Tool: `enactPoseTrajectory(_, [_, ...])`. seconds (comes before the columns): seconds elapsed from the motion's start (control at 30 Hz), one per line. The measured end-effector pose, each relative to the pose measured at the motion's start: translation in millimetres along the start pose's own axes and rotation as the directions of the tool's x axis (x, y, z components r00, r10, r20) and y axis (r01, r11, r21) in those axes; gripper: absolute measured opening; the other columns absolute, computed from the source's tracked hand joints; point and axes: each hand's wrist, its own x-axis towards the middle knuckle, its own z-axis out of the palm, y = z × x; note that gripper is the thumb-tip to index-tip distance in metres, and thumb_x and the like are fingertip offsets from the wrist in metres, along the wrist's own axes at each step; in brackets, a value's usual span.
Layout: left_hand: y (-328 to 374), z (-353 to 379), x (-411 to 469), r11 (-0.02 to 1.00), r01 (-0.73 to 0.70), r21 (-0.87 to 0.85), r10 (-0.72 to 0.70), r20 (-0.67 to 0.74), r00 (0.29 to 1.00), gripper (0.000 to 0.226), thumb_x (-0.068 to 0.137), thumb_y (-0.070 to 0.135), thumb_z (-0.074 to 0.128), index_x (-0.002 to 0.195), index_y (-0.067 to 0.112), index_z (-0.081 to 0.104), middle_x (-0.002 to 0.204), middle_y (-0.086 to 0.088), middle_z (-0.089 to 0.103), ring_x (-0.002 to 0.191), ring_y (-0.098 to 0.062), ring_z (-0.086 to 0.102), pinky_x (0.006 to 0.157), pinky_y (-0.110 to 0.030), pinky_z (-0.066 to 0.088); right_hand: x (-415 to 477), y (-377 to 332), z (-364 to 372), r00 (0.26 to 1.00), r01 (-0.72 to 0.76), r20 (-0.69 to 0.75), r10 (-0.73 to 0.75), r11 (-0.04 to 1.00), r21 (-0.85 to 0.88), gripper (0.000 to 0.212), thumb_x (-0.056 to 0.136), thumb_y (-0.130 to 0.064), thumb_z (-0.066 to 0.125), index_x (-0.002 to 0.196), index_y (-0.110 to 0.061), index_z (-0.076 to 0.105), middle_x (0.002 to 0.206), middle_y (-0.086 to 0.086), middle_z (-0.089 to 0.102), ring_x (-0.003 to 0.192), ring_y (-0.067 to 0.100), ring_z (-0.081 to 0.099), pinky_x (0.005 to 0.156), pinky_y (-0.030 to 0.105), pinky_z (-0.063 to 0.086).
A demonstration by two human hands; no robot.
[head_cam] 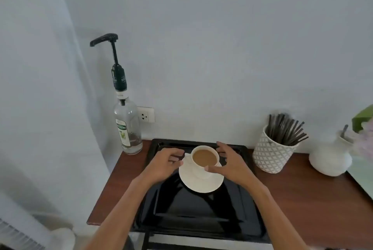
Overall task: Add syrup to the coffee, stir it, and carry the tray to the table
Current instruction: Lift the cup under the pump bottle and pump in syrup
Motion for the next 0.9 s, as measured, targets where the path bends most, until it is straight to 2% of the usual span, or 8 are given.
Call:
enactPoseTrajectory(0.13, [-3.1, 7.8, 9.3, 0.998, -0.005, -0.07, 0.004, -0.019, 1.0, 0.049, 0.089, 0.017, 0.076, 0.136, 0.021, 0.062, 0.132, 0.001, 0.067, 0.118, -0.008, 0.064, 0.106, -0.027, 0.05, 10.2, 18.3, 6.4, 0.999, 0.017, 0.029, -0.019, 0.998, 0.053, 0.12, 0.049, -0.051, 0.095, 0.153, -0.032, 0.038, 0.14, -0.012, 0.058, 0.126, 0.011, 0.058, 0.112, 0.039, 0.045])
enactPoseTrajectory(0.33, [3.8, 17.9, 18.1, 0.961, -0.04, -0.274, 0.023, -0.065, 0.998, 0.036, 0.084, 0.01, 0.08, 0.118, 0.019, 0.076, 0.112, 0.004, 0.079, 0.105, -0.011, 0.074, 0.097, -0.025, 0.057, 16.6, 34.1, 10.2, 0.995, 0.087, 0.029, -0.091, 0.989, 0.121, 0.098, 0.053, -0.049, 0.096, 0.139, -0.041, 0.05, 0.13, -0.019, 0.065, 0.123, 0.004, 0.06, 0.11, 0.041, 0.049])
enactPoseTrajectory(0.47, [4.4, 14.4, 23.0, 0.929, -0.011, -0.371, 0.01, -0.004, 1.0, 0.034, 0.082, 0.005, 0.082, 0.114, 0.01, 0.077, 0.107, -0.004, 0.081, 0.101, -0.018, 0.077, 0.094, -0.029, 0.06, 21.1, 34.1, 6.4, 0.991, 0.11, 0.062, -0.119, 0.986, 0.124, 0.085, 0.056, -0.043, 0.097, 0.13, -0.043, 0.056, 0.127, -0.018, 0.067, 0.122, 0.006, 0.063, 0.108, 0.043, 0.051])
enactPoseTrajectory(0.67, [1.0, 9.2, 35.1, 0.919, 0.01, -0.395, -0.006, 0.01, 1.0, 0.026, 0.078, 0.004, 0.084, 0.104, 0.003, 0.08, 0.099, -0.01, 0.082, 0.095, -0.023, 0.079, 0.09, -0.032, 0.062, 26.6, 31.0, 2.3, 0.988, 0.119, 0.087, -0.13, 0.985, 0.123, 0.081, 0.058, -0.023, 0.099, 0.128, -0.037, 0.059, 0.124, -0.016, 0.069, 0.12, 0.007, 0.064, 0.107, 0.035, 0.051])
enactPoseTrajectory(0.8, [1.2, 11.1, 34.1, 0.905, -0.007, -0.426, 0.001, -0.015, 1.0, 0.023, 0.079, 0.004, 0.083, 0.102, 0.0, 0.08, 0.099, -0.009, 0.082, 0.094, -0.022, 0.079, 0.083, -0.024, 0.06, 26.9, 28.9, -0.5, 0.986, 0.128, 0.087, -0.14, 0.984, 0.127, 0.083, 0.056, -0.021, 0.099, 0.129, -0.034, 0.06, 0.125, -0.012, 0.07, 0.12, 0.01, 0.065, 0.107, 0.037, 0.051])
enactPoseTrajectory(0.9, [-0.6, 11.6, 32.7, 0.89, -0.024, -0.455, 0.006, -0.042, 0.999, 0.021, 0.082, 0.002, 0.08, 0.102, -0.001, 0.079, 0.099, -0.011, 0.082, 0.094, -0.024, 0.079, 0.083, -0.026, 0.061, 28.1, 27.1, -1.6, 0.986, 0.126, 0.09, -0.138, 0.984, 0.129, 0.085, 0.055, -0.021, 0.099, 0.13, -0.032, 0.06, 0.125, -0.009, 0.071, 0.12, 0.012, 0.065, 0.108, 0.04, 0.051])
